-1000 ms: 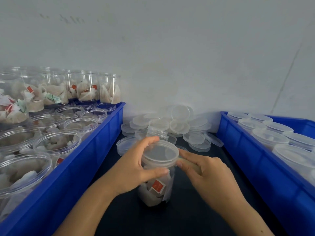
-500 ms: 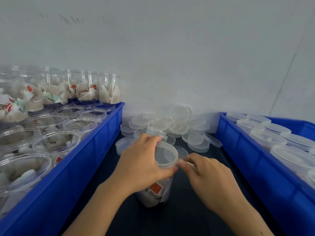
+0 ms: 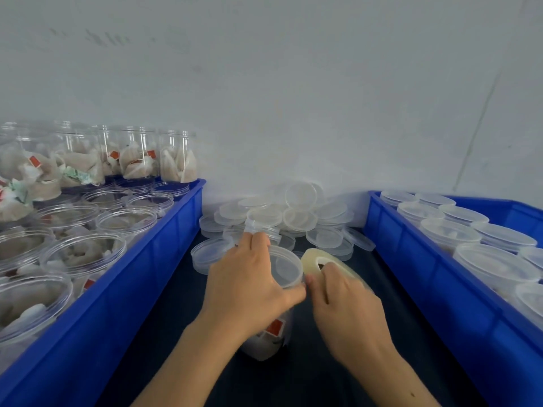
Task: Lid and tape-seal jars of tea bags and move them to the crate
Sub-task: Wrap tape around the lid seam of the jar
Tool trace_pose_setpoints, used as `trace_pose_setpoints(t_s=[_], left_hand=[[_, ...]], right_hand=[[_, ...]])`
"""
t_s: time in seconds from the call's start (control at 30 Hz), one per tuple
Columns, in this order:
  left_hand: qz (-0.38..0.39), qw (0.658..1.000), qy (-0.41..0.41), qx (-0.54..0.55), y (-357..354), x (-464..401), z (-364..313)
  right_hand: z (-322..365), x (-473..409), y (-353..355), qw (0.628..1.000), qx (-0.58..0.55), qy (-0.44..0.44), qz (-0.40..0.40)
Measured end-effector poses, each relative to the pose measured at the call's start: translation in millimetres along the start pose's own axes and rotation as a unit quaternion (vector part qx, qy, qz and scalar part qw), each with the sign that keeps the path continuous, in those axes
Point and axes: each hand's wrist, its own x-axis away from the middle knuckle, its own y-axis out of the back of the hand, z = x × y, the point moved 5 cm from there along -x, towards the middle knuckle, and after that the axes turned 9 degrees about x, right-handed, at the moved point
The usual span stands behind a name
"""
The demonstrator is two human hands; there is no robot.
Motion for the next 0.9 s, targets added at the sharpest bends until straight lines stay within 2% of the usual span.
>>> trace_pose_setpoints(t_s=[0.17,0.43,0.9], left_hand=[[-0.05,0.999,-0.004,-0.001,-4,5,-1],[-0.068,0.998,-0.019,-0.004,-4,5,-3],[-0.055,0.998,-0.016,0.001,-4,4,-1]], right_hand=[[-2,-3,-4,0.999,-0.006,-0.021,-0.029],[2,-9,-1,0.997,-0.006,-0.007,-0.077],[-3,-26,-8,0.997,-0.017,-0.059,-0.05]])
